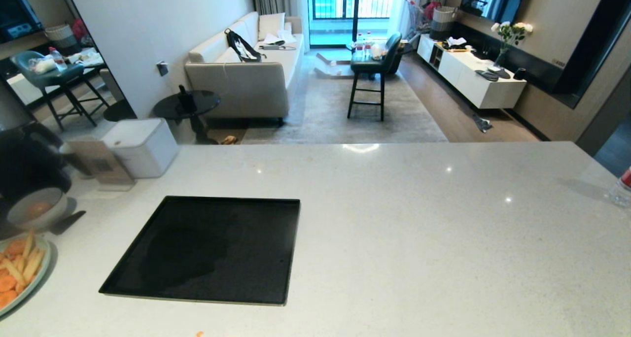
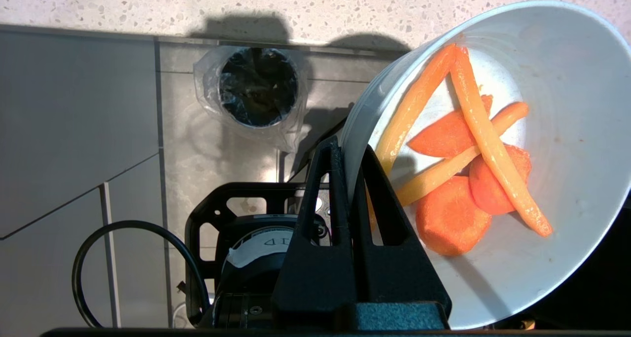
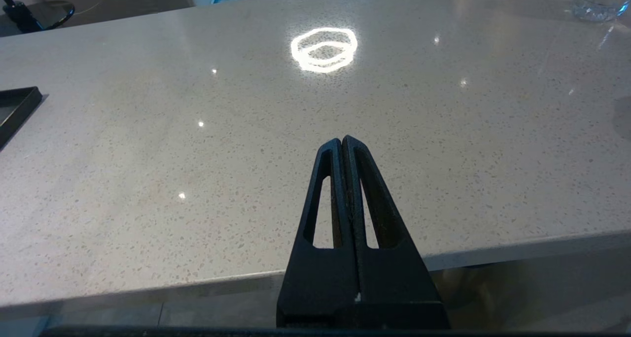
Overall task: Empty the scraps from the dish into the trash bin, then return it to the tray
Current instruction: Move the bowl over the trash can
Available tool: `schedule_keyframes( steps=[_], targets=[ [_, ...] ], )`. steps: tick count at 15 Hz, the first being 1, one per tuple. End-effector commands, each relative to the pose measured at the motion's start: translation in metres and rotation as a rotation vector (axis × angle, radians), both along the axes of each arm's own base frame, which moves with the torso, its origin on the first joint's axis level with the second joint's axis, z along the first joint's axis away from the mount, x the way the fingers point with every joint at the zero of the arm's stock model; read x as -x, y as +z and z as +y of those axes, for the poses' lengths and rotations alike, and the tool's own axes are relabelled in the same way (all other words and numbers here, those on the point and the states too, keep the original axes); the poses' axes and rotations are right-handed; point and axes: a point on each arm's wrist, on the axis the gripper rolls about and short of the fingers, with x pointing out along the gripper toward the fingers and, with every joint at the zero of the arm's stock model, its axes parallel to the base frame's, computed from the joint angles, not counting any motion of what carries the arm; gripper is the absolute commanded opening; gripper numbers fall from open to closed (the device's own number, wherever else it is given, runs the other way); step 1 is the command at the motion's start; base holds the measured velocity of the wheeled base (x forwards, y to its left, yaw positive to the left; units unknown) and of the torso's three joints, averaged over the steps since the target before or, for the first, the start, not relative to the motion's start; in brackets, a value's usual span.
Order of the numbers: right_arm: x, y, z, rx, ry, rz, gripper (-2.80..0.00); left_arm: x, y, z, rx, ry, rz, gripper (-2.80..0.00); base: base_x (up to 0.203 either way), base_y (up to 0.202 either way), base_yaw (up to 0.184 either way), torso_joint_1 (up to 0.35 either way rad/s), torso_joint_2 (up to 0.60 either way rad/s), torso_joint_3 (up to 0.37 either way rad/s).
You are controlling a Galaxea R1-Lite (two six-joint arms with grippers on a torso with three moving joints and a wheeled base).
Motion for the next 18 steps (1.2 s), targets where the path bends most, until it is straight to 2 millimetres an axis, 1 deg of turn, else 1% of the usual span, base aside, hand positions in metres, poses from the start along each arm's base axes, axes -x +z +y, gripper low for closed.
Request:
schedule_keyframes(
  steps=[1,18],
  targets=[
    [0.0000,0.0000,0.0000,0.000,0.000,0.000,-2.80,0.0003,-0.0008,0.0000,0.001,0.000,0.008,-2.80,0.000,0.000,0.000,0.000,0.00,0.000],
    [0.0000,0.0000,0.0000,0.000,0.000,0.000,-2.80,0.0018,-0.0035,0.0000,0.002,0.000,0.013,-2.80,-0.192,0.000,-0.001,0.002,0.00,0.003]
  ],
)
